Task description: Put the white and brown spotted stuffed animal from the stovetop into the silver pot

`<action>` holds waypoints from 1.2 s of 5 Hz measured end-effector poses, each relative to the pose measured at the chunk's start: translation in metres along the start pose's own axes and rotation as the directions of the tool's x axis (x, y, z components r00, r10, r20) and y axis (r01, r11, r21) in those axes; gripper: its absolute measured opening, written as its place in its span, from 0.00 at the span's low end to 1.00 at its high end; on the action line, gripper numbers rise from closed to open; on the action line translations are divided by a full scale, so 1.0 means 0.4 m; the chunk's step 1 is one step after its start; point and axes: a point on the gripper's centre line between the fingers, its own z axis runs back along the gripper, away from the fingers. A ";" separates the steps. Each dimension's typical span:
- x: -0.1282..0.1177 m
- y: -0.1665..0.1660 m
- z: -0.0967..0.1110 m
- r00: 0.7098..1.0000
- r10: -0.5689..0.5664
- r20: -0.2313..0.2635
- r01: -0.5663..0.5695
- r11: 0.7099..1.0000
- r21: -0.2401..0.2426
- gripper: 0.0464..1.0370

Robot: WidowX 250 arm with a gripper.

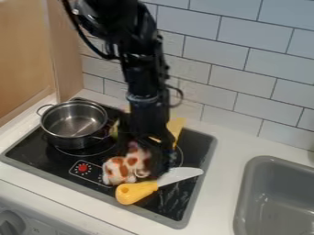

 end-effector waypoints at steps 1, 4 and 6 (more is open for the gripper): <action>0.007 -0.010 -0.007 1.000 -0.011 -0.009 0.011 1.000 0.026 0.62; 0.004 -0.012 -0.004 1.000 -0.018 -0.013 0.018 1.000 0.024 0.29; -0.008 0.019 0.092 0.997 0.005 0.073 -0.007 0.999 0.031 0.29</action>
